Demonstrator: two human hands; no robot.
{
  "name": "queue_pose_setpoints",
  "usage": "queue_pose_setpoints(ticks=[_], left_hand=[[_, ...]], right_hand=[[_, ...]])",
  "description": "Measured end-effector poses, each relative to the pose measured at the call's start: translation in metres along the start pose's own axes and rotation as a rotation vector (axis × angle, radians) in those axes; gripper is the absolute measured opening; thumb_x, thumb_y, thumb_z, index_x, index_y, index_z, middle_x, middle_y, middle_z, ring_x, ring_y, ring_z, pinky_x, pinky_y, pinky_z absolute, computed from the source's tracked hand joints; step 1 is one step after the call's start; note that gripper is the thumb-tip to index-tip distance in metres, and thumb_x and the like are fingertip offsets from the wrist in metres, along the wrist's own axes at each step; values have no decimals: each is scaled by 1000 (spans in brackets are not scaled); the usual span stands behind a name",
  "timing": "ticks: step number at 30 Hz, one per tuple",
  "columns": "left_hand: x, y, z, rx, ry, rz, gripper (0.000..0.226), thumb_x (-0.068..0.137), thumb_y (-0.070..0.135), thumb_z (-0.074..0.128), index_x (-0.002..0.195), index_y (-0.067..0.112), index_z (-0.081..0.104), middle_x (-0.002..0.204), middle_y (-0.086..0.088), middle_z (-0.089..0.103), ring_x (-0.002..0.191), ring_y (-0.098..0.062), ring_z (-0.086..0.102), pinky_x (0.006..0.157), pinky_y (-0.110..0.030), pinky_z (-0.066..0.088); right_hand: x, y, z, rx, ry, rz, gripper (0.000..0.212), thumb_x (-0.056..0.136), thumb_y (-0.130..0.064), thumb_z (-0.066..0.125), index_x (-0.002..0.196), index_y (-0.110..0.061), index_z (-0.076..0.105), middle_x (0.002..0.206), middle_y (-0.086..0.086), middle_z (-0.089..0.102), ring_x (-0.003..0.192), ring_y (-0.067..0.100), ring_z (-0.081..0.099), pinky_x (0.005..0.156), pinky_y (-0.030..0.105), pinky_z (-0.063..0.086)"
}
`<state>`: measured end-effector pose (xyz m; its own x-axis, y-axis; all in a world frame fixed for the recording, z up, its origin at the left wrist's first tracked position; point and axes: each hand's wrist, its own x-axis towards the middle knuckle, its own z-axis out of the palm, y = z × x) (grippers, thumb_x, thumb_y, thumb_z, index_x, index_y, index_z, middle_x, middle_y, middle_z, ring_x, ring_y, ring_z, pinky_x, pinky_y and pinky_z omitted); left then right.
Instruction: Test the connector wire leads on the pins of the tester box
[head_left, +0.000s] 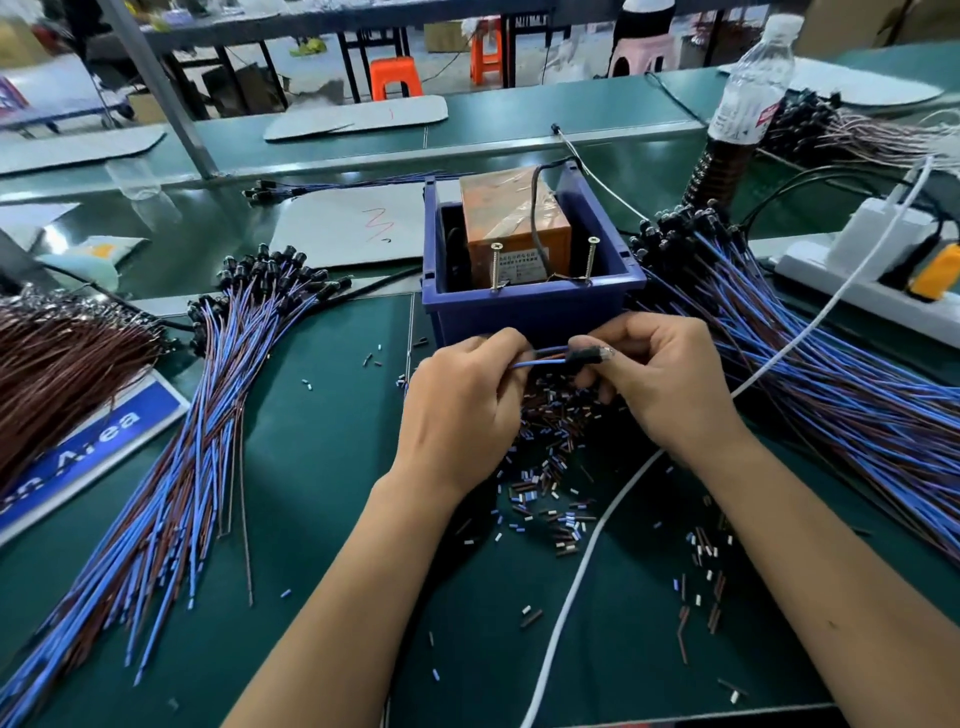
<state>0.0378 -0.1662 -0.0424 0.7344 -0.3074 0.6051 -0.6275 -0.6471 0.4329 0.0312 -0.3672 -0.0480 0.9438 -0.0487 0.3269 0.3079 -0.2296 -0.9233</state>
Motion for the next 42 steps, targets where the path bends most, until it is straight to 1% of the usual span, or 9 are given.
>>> queue_pose_setpoints(ticks=[8, 13, 17, 22, 27, 33, 37, 40, 42], left_hand=[[0, -7, 7, -235, -6, -61, 9, 94, 12, 70, 88, 18, 70, 69, 5, 62, 65, -18, 58, 60, -40, 47], [1, -8, 5, -356, -59, -148, 16, 93, 10, 71, 80, 19, 70, 64, 7, 63, 56, -8, 53, 54, -21, 38], [3, -20, -7, -497, 39, -254, 19, 93, 12, 67, 75, 15, 70, 61, 1, 65, 53, -12, 48, 52, -28, 36], [3, -13, -7, -724, 85, -328, 16, 96, 11, 64, 83, 4, 71, 65, -4, 72, 47, 1, 49, 53, -11, 37], [-1, 3, 11, -820, 66, -313, 16, 96, 6, 62, 82, 5, 70, 68, -4, 72, 49, 2, 54, 54, -8, 40], [-1, 5, 9, -884, 60, -325, 16, 98, 9, 62, 85, 9, 71, 73, -5, 73, 53, 1, 58, 55, -9, 44], [-3, 8, 11, -631, 335, -278, 15, 101, 18, 64, 91, 15, 75, 85, 3, 77, 77, -11, 71, 73, -27, 56], [-3, 8, 8, -558, 536, -294, 8, 102, 19, 64, 99, 19, 72, 82, 6, 76, 65, -11, 66, 63, -22, 49], [-1, 7, 6, -596, 567, -336, 8, 102, 17, 64, 109, 21, 64, 78, 2, 76, 60, -14, 66, 58, -21, 45]], right_hand=[[-2, -2, 3, 40, -84, -15, 17, 95, -6, 72, 81, -15, 75, 64, 8, 72, 48, 10, 56, 51, 17, 46], [-3, 0, 2, 54, -127, -14, 19, 96, -15, 72, 77, -15, 72, 63, 7, 70, 49, 10, 56, 52, 18, 47], [2, -1, -13, 66, -35, -35, 18, 93, -31, 76, 79, -19, 73, 64, 5, 70, 52, 10, 57, 53, 18, 48], [-4, -1, -1, -141, -30, -122, 10, 86, -20, 84, 93, -24, 78, 81, -6, 76, 66, 7, 63, 65, 21, 52], [-8, -10, 34, 208, 58, -132, 10, 87, -18, 81, 98, -18, 81, 88, 6, 78, 74, 9, 70, 69, 20, 55], [-7, -13, 46, 385, 117, -68, 3, 88, -8, 78, 88, -11, 80, 83, 10, 75, 70, 13, 69, 65, 22, 57], [-7, -14, 37, 300, 153, -93, 12, 101, -13, 66, 90, -16, 69, 70, -1, 66, 60, 12, 58, 63, 24, 51], [-9, -17, 31, 303, 165, -111, 12, 108, -16, 51, 99, -11, 57, 90, 7, 72, 70, 22, 64, 58, 32, 55], [-11, -17, 30, 220, 197, -144, 13, 109, -16, 52, 100, -8, 56, 87, 9, 72, 64, 23, 63, 48, 30, 50]])
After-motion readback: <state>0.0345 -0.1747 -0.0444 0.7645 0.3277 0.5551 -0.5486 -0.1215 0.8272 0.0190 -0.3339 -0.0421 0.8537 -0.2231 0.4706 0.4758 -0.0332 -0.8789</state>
